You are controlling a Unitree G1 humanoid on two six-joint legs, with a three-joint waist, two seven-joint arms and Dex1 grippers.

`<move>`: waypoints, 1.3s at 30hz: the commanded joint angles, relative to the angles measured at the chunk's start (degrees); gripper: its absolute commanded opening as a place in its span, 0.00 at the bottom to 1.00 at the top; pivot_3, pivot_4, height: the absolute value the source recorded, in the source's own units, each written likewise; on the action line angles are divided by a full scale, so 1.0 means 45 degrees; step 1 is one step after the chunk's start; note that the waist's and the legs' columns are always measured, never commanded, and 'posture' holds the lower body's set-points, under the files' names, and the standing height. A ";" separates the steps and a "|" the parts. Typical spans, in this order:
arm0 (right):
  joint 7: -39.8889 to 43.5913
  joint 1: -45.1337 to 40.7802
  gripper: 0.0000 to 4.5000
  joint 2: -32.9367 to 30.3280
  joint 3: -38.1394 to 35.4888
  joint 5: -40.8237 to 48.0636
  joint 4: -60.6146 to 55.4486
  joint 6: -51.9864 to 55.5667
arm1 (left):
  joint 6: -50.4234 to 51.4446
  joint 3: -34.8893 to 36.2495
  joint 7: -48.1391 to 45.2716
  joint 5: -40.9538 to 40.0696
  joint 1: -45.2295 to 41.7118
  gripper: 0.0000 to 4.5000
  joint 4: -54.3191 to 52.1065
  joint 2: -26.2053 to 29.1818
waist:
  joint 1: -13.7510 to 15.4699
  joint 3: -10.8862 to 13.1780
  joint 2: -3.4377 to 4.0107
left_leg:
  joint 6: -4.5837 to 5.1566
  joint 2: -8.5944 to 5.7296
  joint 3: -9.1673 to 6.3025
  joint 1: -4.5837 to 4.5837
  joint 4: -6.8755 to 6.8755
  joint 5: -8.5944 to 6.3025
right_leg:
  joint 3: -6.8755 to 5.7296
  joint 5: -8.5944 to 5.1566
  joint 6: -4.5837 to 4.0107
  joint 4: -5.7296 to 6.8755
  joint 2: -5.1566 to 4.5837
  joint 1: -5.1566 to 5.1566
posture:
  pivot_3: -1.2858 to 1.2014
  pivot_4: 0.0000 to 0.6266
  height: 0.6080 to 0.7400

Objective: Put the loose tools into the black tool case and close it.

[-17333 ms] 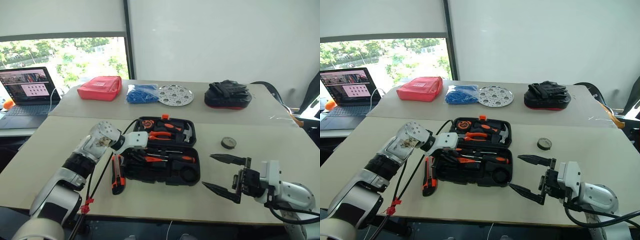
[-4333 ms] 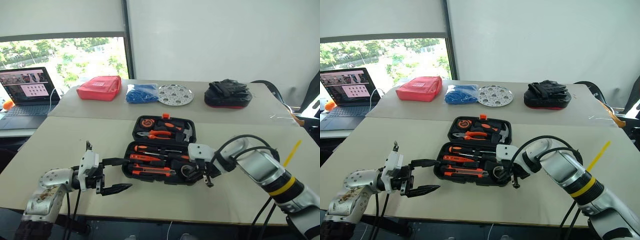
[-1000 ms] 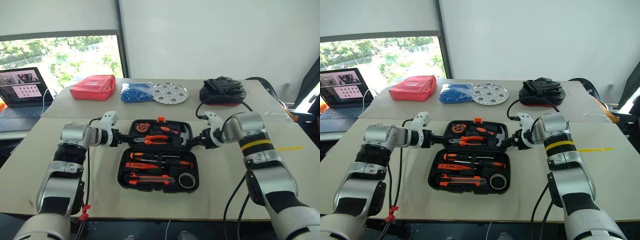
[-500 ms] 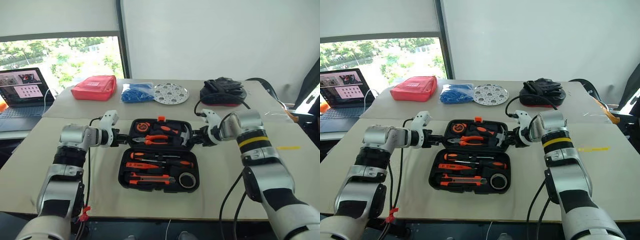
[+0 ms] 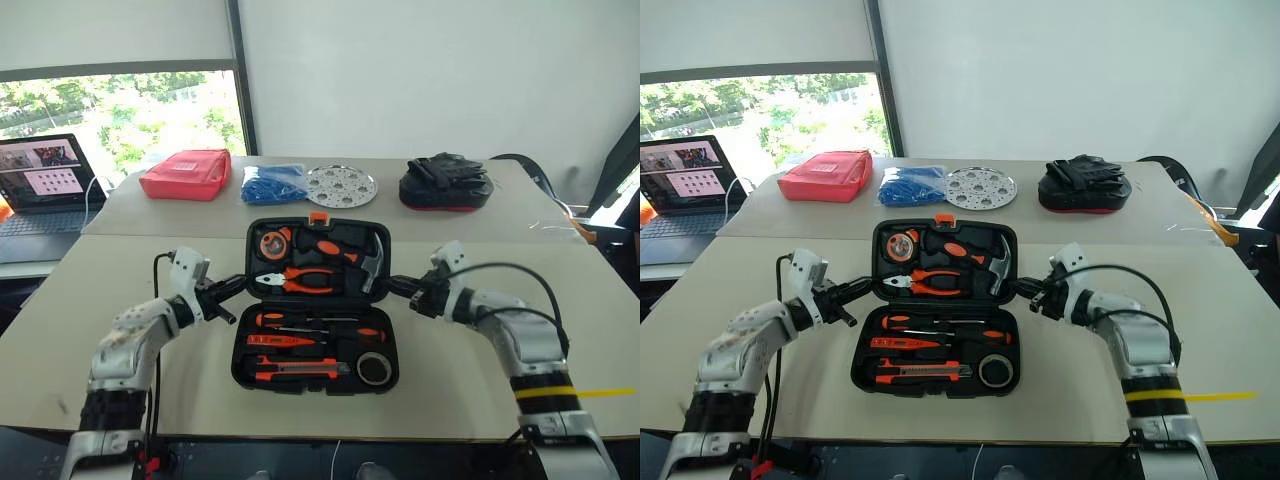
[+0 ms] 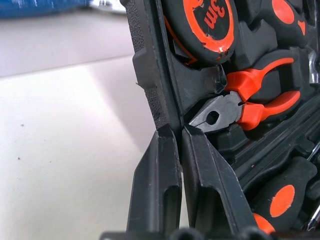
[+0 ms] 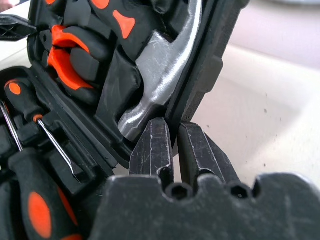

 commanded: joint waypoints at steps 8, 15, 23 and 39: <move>0.2243 0.1408 0.02 -0.0468 0.0473 -0.1265 0.1457 -1.0490 | -0.8283 -0.0497 -0.2293 0.1550 0.1538 0.00 0.0549 0.0575 | 0.0018 0.0000 0.0000 | -0.0007 0.0002 0.0005 0.0029 0.0001 0.0006 | 0.0000 0.0004 -0.0003 -0.0023 0.0005 0.0027 | 0.52 0.24 1.00; 0.3172 0.1086 0.57 -0.0938 0.0779 -0.1429 0.3140 -1.4827 | -1.0730 -0.1013 -0.3122 0.1715 0.2252 0.23 0.0888 0.1057 | -0.0028 0.0001 0.0000 | -0.0003 0.0018 0.0012 0.0123 -0.0019 0.0004 | 0.0005 0.0003 -0.0005 -0.0037 0.0016 0.0105 | 0.52 0.24 1.00; 0.2897 0.0537 1.00 -0.1940 0.1491 -0.2631 0.5034 -1.9367 | -1.2196 -0.1098 -0.3532 0.1768 0.3010 0.84 0.0997 0.1955 | -0.0027 0.0004 0.0000 | 0.0004 0.0025 0.0021 0.0249 -0.0018 0.0000 | 0.0010 0.0002 -0.0006 -0.0054 0.0018 0.0240 | 0.52 0.24 1.00; 0.3754 0.3031 0.88 -0.5148 0.2462 0.0224 0.3605 -1.6098 | -0.5054 -0.0073 -0.5340 -0.0904 0.5151 0.99 0.0167 0.5436 | -0.0024 0.0015 -0.0011 | 0.0036 0.0057 0.0041 0.0460 -0.0072 -0.0019 | 0.0009 -0.0023 -0.0030 -0.0124 0.0021 0.0455 | 0.52 0.24 1.00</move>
